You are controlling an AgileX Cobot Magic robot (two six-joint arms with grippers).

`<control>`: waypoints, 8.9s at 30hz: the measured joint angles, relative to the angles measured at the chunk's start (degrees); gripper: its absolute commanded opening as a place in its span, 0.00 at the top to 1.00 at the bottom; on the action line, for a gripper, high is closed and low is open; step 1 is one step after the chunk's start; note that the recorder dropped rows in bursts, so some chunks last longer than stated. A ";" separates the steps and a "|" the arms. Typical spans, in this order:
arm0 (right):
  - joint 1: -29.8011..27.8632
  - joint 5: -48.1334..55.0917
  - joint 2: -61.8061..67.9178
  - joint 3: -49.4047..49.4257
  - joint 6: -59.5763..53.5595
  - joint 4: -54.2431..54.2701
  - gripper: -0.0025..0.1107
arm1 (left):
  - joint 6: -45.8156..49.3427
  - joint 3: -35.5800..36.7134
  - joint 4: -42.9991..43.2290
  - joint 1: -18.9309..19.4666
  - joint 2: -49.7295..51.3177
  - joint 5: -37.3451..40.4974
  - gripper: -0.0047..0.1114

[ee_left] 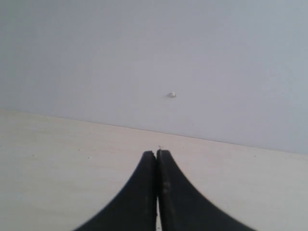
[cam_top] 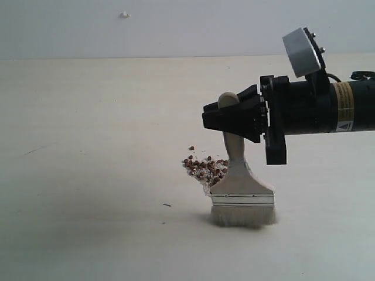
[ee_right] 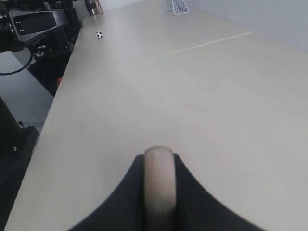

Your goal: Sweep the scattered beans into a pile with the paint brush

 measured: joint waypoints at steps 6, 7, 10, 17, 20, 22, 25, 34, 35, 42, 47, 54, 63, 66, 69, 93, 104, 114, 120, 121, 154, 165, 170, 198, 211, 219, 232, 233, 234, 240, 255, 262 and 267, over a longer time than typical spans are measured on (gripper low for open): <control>0.00 -1.05 5.66 -0.23 -5.07 2.73 0.98 | 0.00 0.00 0.00 0.00 0.00 0.00 0.96; 0.00 -1.28 6.35 -0.77 -5.22 2.78 0.98 | 0.00 0.00 0.00 0.00 0.00 0.00 0.96; 0.00 -1.42 8.00 -2.65 -5.22 2.78 0.98 | 0.00 0.00 0.00 0.00 0.00 0.00 0.96; 0.00 -1.29 11.40 -8.82 -5.36 2.93 0.98 | 0.00 0.00 0.00 0.00 0.00 0.00 0.96; 0.00 -1.44 13.42 -11.14 -5.25 3.73 0.98 | 0.00 0.00 0.00 0.00 0.00 0.00 0.96; 0.00 -1.69 14.98 -12.66 -4.87 4.24 0.98 | 0.00 0.00 0.00 0.00 0.00 0.00 0.96; 0.00 -1.82 16.22 -14.04 -3.18 4.81 0.98 | 0.00 0.00 0.00 0.00 0.00 0.00 0.96; 0.00 -0.05 13.22 -14.48 6.06 4.97 0.98 | 0.00 0.00 0.00 0.00 0.00 0.00 0.96; 0.00 0.03 12.34 -14.48 7.05 4.82 0.98 | 0.00 0.00 0.00 0.00 0.00 0.00 0.96; 0.00 0.03 6.13 -14.48 11.82 4.67 0.98 | 0.00 0.00 0.00 0.00 0.00 0.00 0.96; 0.00 0.03 1.70 -11.72 13.12 10.28 0.98 | 0.00 0.00 0.00 0.00 0.00 0.00 0.96; 0.00 1.91 -5.92 2.33 1.01 31.90 0.98 | 0.00 0.00 0.00 0.00 0.00 0.00 0.96; 0.00 2.64 -15.52 21.70 -19.41 60.90 0.98 | 0.00 0.00 0.00 0.00 0.00 0.00 0.96; 0.00 2.94 -18.11 25.14 -23.92 68.37 0.98 | 0.00 0.00 0.00 0.00 0.00 0.00 0.96; 0.00 5.83 -20.40 25.15 -28.21 73.39 0.98 | 0.00 0.00 0.00 0.00 0.00 0.00 0.96; 34.39 5.43 -11.10 13.50 -78.80 133.69 0.98 | 0.00 0.00 0.00 0.00 0.00 0.00 0.96; 40.54 -1.57 2.40 11.92 -70.87 136.14 0.98 | 0.00 0.00 0.00 0.00 0.00 0.00 0.96; 40.54 -3.68 6.06 11.78 -58.53 134.95 0.98 | 0.00 0.00 0.00 0.00 0.00 0.00 0.96; 40.54 -3.21 6.15 10.66 -56.36 135.57 0.98 | 0.00 0.00 0.00 0.00 0.00 0.00 0.96; 40.54 -3.07 6.15 10.66 -56.22 135.61 0.98 | 0.00 0.00 0.00 0.00 0.00 0.00 0.96; 40.54 0.11 6.39 1.74 -42.90 125.04 0.98 | 0.00 0.00 0.00 0.00 0.00 -0.22 0.96; 40.54 0.11 15.19 -3.37 -47.34 128.45 0.98 | 0.00 0.00 0.00 0.00 0.00 -0.40 0.96; 40.54 -0.10 15.19 -3.37 -50.12 130.36 0.98 | 0.00 0.00 0.00 0.00 0.00 -0.40 0.96; 29.03 27.00 -1.15 -6.25 -49.79 114.16 0.98 | 0.00 0.00 0.00 0.00 0.00 -0.40 0.96; 21.21 67.28 -0.27 -29.58 -60.12 102.40 0.98 | 0.00 0.00 0.00 0.00 0.00 -0.40 0.96; 19.02 76.66 6.53 -36.86 -60.49 102.39 0.98 | 0.00 0.00 0.00 0.00 0.00 -0.40 0.96; 19.02 79.17 16.27 -44.95 -60.49 105.37 0.98 | 0.00 0.00 0.00 0.00 0.00 -0.40 0.96; 19.02 79.17 16.65 -45.20 -60.49 105.37 0.98 | 0.00 0.00 0.00 0.00 0.00 -0.40 0.96; 19.02 79.17 16.99 -45.34 -60.49 105.37 0.98 | 0.00 0.00 0.00 0.00 0.00 -0.40 0.96; 19.02 78.46 18.25 -45.34 -60.49 105.47 0.98 | 0.00 0.00 0.00 0.00 0.00 -0.40 0.96; 18.91 77.86 19.69 -45.50 -60.49 105.59 0.98 | 0.00 0.00 0.00 0.00 0.00 -0.40 0.96; 18.91 81.45 19.74 -45.62 -60.49 105.59 0.98 | 0.00 0.00 0.00 0.00 0.00 -0.40 0.96; 18.91 81.69 19.50 -45.62 -61.04 105.48 0.98 | 0.00 0.00 0.00 0.00 0.00 -0.40 0.96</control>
